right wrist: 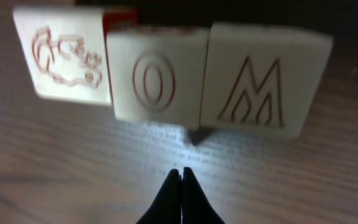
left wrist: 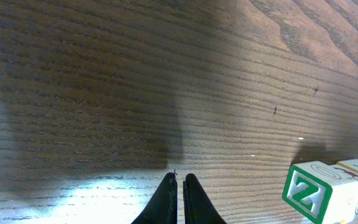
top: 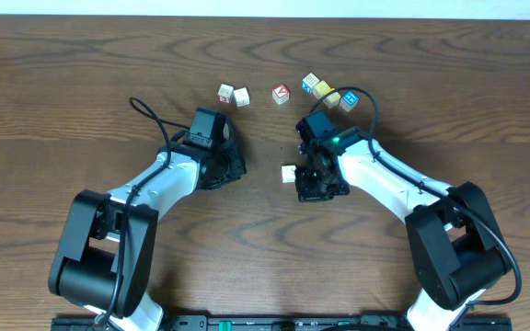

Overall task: Lift 3 blocks
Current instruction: 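Open both grippers and raise them away from the block row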

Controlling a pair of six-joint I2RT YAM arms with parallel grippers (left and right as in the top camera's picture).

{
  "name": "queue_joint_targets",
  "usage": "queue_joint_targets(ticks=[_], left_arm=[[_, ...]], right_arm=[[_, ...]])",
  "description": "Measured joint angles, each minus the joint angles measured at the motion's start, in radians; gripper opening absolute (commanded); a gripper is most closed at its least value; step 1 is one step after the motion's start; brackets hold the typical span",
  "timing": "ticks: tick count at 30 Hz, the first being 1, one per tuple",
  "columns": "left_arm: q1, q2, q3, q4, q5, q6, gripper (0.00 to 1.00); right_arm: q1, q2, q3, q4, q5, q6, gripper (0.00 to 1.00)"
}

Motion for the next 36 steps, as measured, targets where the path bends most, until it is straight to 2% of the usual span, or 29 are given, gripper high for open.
queue_joint_targets(ticks=[9, 36], left_arm=[[0.0, 0.0, 0.0, 0.0, -0.004, 0.0, 0.07], [0.0, 0.0, 0.0, -0.003, -0.004, 0.0, 0.07]], right_arm=[[0.055, 0.0, -0.002, 0.056, 0.071, 0.033, 0.01], [0.056, 0.0, -0.003, 0.097, 0.108, 0.038, 0.01]])
